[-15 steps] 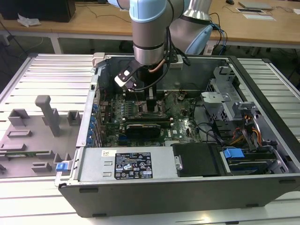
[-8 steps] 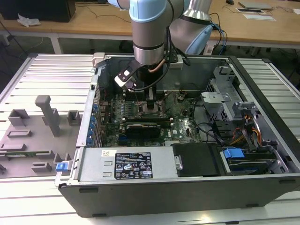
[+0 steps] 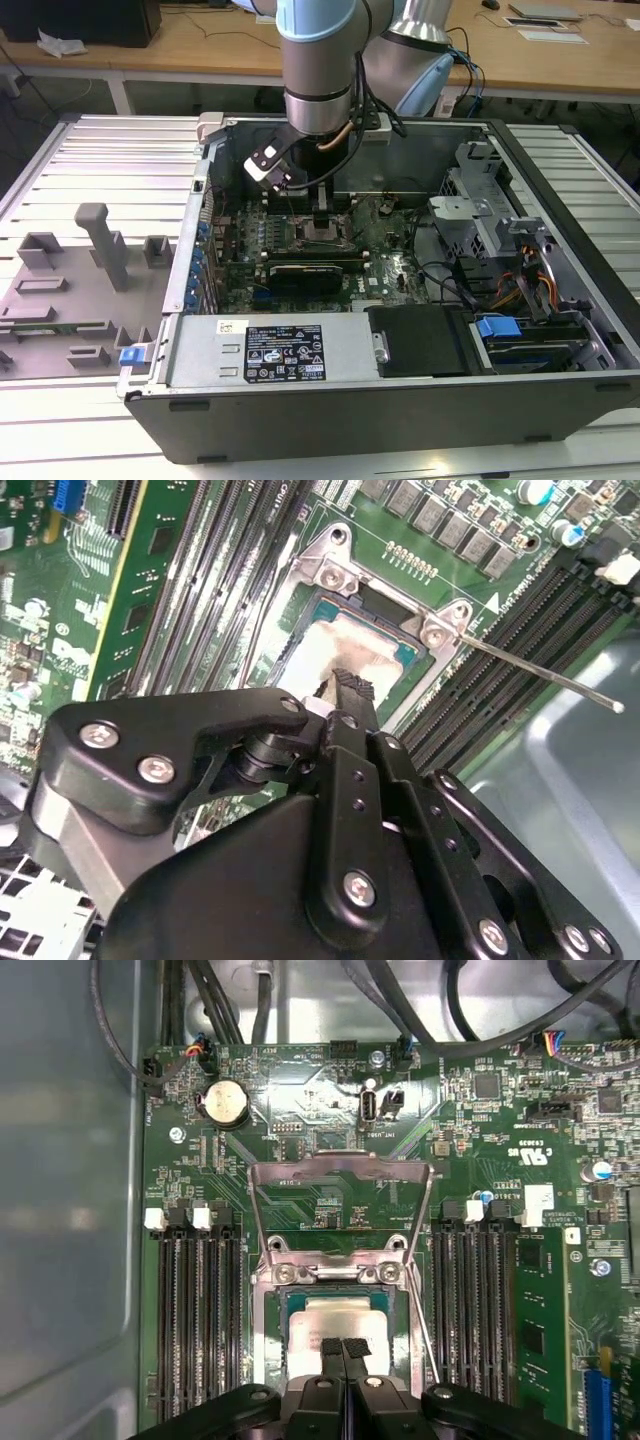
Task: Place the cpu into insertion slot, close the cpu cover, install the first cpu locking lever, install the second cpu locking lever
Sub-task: 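Place the cpu into insertion slot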
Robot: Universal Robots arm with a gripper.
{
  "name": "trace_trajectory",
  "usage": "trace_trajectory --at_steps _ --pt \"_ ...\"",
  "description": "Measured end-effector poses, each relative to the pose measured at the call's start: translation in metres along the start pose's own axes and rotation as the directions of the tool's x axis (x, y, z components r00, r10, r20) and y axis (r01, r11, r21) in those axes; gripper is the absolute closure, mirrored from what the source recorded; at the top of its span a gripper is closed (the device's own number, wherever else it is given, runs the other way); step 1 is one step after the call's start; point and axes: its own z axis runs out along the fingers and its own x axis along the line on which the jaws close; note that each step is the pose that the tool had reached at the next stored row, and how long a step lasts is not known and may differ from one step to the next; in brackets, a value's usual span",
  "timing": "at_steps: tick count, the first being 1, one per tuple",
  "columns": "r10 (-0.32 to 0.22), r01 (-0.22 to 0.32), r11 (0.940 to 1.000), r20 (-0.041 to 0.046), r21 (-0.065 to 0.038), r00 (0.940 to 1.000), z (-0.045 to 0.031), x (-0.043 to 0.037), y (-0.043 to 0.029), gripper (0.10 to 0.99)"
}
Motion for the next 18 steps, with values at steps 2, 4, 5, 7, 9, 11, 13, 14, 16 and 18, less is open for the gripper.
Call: trace_trajectory --at_steps 2,4,5,7,9,11,13,14,16,18 --pt "0.000 0.000 1.0000 0.0000 0.000 1.0000 -0.0070 0.0001 0.0007 0.980" --pt "0.000 0.000 1.0000 0.0000 0.000 1.0000 -0.0120 0.0001 0.0011 0.980" --pt "0.000 0.000 1.0000 0.0001 0.000 1.0000 -0.0142 0.0001 0.0013 0.980" --pt "0.000 0.000 1.0000 0.0000 0.000 1.0000 -0.0189 0.0002 0.0017 0.980" --pt "0.000 0.000 1.0000 -0.0001 0.000 1.0000 -0.0255 0.0003 0.0024 0.980" --pt "0.000 0.000 1.0000 0.0000 0.000 1.0000 -0.0334 0.0004 0.0031 0.980" --pt "0.000 0.000 1.0000 0.0001 0.000 1.0000 -0.0383 0.0004 0.0035 0.980" --pt "0.000 0.000 1.0000 0.0000 0.000 1.0000 -0.0418 0.0005 0.0038 0.980" --pt "0.000 0.000 1.0000 0.0000 0.000 1.0000 -0.0455 0.0005 0.0042 0.980" --pt "0.000 0.000 1.0000 -0.0002 0.000 1.0000 -0.0459 0.0005 0.0042 0.980"
